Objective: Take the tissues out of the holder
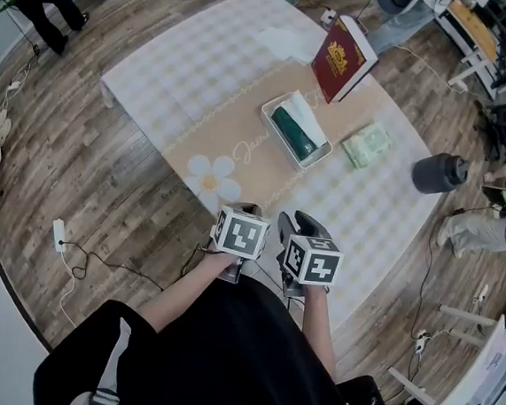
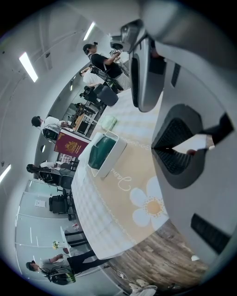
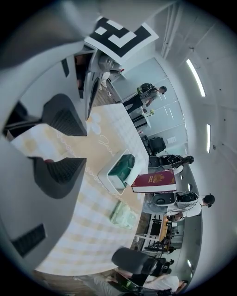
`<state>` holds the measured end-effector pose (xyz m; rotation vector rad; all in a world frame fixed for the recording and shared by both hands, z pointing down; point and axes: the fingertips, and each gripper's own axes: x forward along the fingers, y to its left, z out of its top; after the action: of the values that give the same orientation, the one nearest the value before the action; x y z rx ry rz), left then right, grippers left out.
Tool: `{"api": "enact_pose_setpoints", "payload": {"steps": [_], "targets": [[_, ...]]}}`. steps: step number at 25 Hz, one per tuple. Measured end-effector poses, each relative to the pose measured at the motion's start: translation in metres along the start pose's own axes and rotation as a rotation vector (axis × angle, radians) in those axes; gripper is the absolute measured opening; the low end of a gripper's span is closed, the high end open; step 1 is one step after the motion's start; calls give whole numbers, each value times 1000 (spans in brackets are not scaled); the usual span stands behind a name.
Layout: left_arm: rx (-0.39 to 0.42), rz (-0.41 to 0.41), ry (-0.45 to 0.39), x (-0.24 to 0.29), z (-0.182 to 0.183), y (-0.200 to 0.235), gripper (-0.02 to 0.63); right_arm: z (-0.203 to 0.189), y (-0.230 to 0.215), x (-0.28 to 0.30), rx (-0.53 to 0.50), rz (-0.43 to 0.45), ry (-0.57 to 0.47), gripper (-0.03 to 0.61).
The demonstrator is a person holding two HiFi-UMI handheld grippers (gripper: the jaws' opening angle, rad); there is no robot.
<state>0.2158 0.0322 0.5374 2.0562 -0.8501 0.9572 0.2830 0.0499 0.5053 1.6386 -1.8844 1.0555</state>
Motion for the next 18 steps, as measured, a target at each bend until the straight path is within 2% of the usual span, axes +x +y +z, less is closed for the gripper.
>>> {"api": "enact_pose_setpoints", "payload": {"steps": [12,18], "targets": [[30,-30,15,25,46,25,2,56,-28,46,-19,-72,-14,196],[27,-51,35,40,51,33,2,77,-43,65,-22,-95,-13,222]]}}
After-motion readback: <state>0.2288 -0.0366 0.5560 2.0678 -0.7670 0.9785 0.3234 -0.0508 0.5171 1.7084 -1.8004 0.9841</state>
